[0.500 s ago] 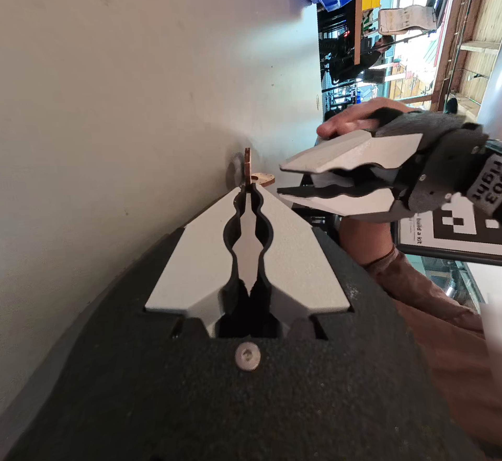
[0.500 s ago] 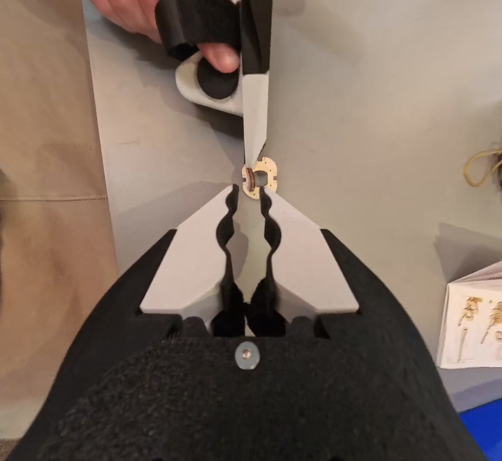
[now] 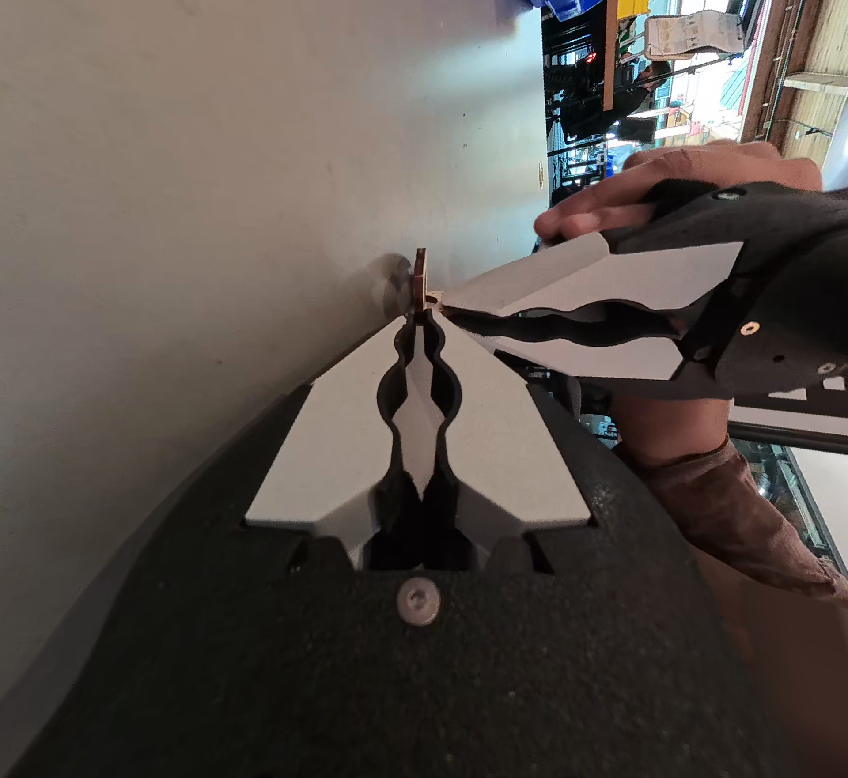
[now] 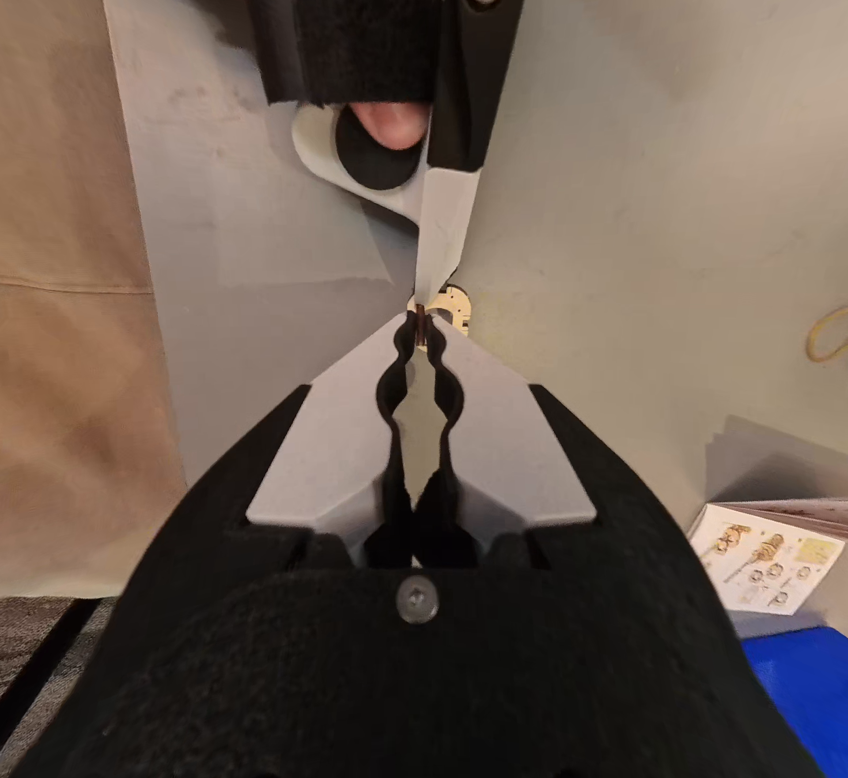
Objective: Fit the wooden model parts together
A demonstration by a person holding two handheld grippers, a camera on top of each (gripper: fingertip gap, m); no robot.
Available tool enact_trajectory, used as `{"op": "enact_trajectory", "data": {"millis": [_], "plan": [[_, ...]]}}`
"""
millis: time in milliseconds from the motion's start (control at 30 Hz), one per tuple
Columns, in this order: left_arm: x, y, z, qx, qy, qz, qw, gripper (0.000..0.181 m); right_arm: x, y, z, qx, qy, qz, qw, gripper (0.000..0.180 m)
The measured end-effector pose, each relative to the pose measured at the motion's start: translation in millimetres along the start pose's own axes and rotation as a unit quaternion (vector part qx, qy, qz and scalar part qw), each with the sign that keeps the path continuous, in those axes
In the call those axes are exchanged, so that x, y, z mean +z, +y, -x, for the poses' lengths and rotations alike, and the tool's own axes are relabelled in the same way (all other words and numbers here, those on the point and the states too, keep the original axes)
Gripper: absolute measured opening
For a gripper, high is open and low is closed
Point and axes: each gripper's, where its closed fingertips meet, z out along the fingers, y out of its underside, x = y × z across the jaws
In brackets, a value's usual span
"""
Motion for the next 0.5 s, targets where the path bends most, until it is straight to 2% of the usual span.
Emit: {"op": "enact_trajectory", "data": {"millis": [267,400,500], "plan": [[0.0,-1.4,1.2,-0.010,0.000,0.000,1.000,0.001,1.9,0.5,-1.1,0.000,0.006,0.006,1.000,0.003],[-0.1,-2.6,2.9,-0.010,-0.008,0.001,1.000,0.001,3.6,0.4,-2.3,0.002,0.016,-0.020,1.000,0.003],[0.1,-2.5,3.2,-0.007,-0.010,0.003,1.000,0.001,3.8,1.3,-2.7,-0.016,0.032,-0.004,0.999,0.003]]}}
